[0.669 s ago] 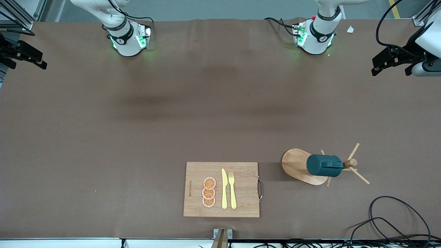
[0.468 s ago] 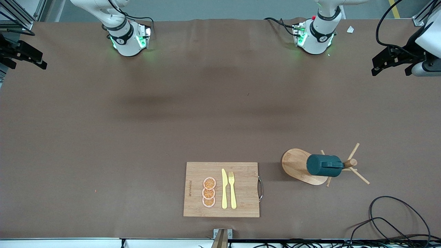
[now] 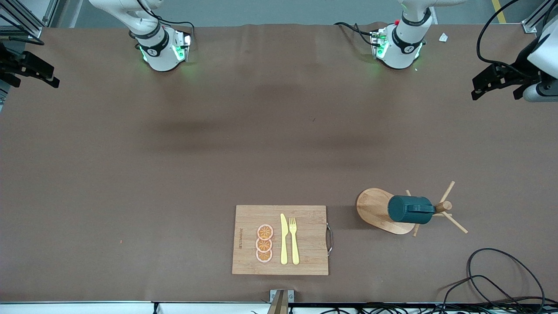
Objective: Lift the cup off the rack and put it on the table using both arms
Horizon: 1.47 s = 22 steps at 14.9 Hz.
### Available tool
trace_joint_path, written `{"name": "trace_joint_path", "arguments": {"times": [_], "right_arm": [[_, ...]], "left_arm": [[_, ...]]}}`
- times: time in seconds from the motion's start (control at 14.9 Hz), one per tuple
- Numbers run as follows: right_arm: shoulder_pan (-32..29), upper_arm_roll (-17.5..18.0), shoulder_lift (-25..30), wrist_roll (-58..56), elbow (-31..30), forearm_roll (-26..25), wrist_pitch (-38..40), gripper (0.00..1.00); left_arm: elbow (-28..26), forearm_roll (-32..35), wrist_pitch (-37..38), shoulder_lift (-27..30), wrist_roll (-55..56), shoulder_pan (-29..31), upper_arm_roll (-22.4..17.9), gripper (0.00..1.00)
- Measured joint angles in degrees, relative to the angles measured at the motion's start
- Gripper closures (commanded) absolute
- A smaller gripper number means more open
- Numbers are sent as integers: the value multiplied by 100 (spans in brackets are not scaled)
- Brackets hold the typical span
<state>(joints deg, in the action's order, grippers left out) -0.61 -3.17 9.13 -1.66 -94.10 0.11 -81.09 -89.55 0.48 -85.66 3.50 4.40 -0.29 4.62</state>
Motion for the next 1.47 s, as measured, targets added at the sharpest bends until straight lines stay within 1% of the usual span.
{"name": "trace_joint_path", "arguments": {"times": [0.13, 0.27, 0.4, 0.67, 0.87, 1.0, 1.2, 1.34, 1.47], "right_arm": [[0, 0, 0, 0, -1, 0, 0, 0], [0, 0, 0, 0, -1, 0, 0, 0], [0, 0, 0, 0, -3, 0, 0, 0], [0, -1, 0, 0, -4, 0, 0, 0], [0, -1, 0, 0, -4, 0, 0, 0], [0, -2, 0, 0, -6, 0, 1, 0], [0, -1, 0, 0, -7, 0, 1, 0], [0, -2, 0, 0, -8, 0, 1, 0], [0, -2, 0, 0, -8, 0, 1, 0]], "left_arm": [[1, 0, -65, -115, 60, 20, -7, 0], [13, -106, -145, -251, 418, 47, -41, 0], [19, -479, -441, -386, 797, 211, -99, 0], [-70, -1200, -1054, -685, 1573, 727, -138, 0], [-178, -1399, -1639, -978, 2887, 715, -76, 0], [-211, -1407, -2086, -1233, 3906, 654, 79, 0], [-213, -1408, -2788, -1600, 5753, 556, 316, 0], [-212, -1408, -3050, -1822, 6708, 447, 394, 0], [-211, -1408, -3225, -2014, 7423, 290, 415, 0]]}}
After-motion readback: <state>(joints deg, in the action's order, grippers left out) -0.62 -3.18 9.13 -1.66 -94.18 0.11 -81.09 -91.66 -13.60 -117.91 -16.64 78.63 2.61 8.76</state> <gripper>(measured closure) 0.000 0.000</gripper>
